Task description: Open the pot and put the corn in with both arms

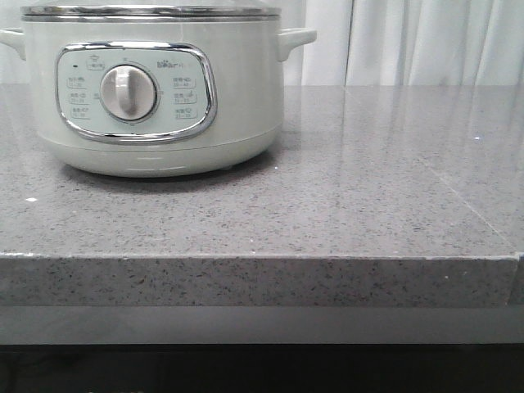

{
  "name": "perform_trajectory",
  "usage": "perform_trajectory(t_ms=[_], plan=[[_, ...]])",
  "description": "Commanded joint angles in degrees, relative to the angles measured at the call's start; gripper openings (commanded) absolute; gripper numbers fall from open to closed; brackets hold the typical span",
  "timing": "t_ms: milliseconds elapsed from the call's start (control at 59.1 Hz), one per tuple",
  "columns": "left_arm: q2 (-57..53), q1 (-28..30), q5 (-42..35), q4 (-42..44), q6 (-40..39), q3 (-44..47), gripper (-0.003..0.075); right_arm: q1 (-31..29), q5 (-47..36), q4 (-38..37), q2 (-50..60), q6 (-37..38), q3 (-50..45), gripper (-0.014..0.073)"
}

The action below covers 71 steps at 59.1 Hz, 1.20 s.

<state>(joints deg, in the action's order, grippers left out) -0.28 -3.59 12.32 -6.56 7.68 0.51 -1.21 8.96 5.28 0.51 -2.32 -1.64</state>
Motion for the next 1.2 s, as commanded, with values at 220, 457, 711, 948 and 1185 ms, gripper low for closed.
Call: perform_trajectory(t_ms=[220,457,711,948,1185], plan=[[-1.44,0.07,-4.65,-0.18,-0.39,-0.15,-0.0018,-0.24,-2.16,-0.59,1.32,-0.01,0.16,-0.0068],[-1.44,0.07,-4.65,-0.18,-0.39,-0.15,-0.0018,-0.24,-2.16,-0.59,1.32,-0.01,0.16,-0.0068],[-1.44,0.07,-4.65,-0.18,-0.39,-0.15,-0.0018,-0.24,-2.16,-0.59,1.32,-0.01,0.16,-0.0068],[-1.44,0.07,-4.65,-0.18,-0.39,-0.15,-0.0018,-0.24,-2.16,-0.59,1.32,-0.01,0.16,-0.0068],[-1.44,0.07,-4.65,-0.18,-0.39,-0.15,-0.0018,-0.24,-2.16,-0.59,1.32,-0.01,0.16,-0.0068]])
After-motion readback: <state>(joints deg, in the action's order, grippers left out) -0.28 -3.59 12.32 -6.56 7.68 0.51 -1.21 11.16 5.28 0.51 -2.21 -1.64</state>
